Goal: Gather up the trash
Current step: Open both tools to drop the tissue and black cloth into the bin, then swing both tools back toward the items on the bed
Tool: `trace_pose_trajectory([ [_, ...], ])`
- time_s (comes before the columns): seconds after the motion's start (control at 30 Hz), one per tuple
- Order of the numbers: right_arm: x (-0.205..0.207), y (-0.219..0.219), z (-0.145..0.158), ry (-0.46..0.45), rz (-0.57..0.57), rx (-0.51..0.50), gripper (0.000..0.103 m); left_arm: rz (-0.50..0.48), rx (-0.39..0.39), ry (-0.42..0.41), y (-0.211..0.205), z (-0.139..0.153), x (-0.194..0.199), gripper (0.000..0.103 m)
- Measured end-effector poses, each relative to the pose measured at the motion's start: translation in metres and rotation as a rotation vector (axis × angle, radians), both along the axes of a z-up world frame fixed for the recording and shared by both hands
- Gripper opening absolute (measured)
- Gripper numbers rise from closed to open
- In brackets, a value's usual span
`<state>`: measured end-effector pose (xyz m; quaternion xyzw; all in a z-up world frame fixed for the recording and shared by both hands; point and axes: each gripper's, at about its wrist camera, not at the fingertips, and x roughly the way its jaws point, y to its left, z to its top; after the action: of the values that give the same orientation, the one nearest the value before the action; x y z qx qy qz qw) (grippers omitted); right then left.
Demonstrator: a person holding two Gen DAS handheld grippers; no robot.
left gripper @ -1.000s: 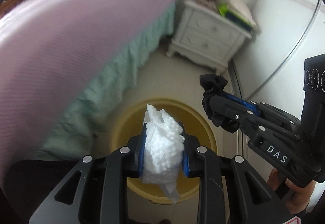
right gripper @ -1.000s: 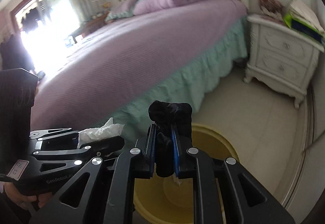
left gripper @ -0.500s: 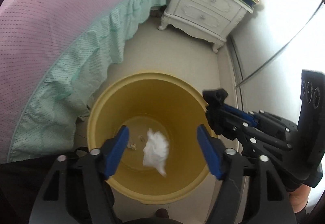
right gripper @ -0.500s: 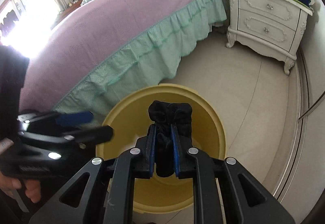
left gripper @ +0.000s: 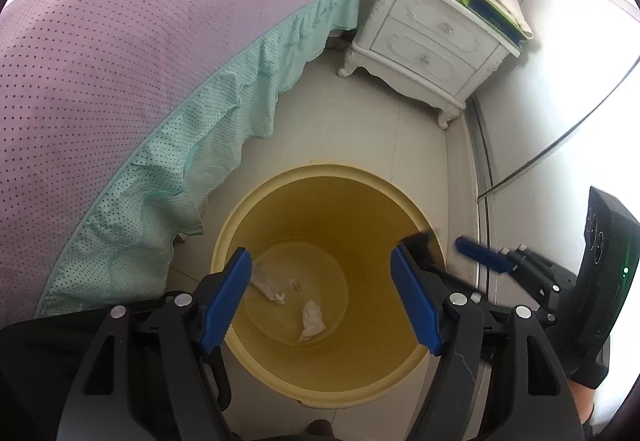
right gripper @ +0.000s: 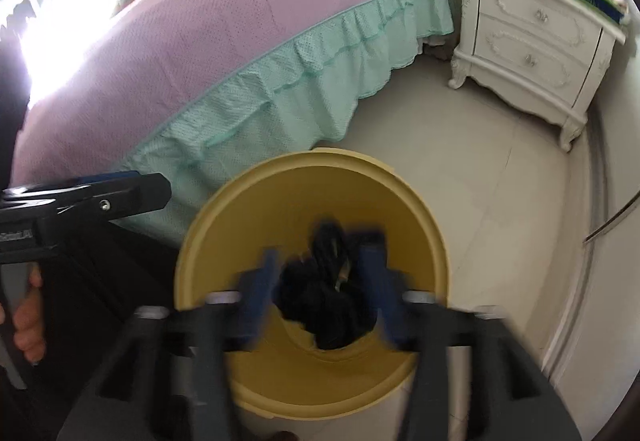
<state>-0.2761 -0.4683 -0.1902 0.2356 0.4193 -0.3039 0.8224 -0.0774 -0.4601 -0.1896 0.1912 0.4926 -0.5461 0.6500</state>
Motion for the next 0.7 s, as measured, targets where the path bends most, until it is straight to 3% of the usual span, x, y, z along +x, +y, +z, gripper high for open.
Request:
trace_pose_trajectory([
  [0.5, -0.006, -0.002, 0.009, -0.032, -0.015, 0.013, 0.058, 0.007, -0.037, 0.005, 0.006, 0.006, 0.002, 0.071],
  [0.7, 0.005, 0.011, 0.036, -0.090, 0.033, -0.051, 0.058, 0.034, -0.093, -0.049, 0.024, 0.035, 0.003, 0.071],
])
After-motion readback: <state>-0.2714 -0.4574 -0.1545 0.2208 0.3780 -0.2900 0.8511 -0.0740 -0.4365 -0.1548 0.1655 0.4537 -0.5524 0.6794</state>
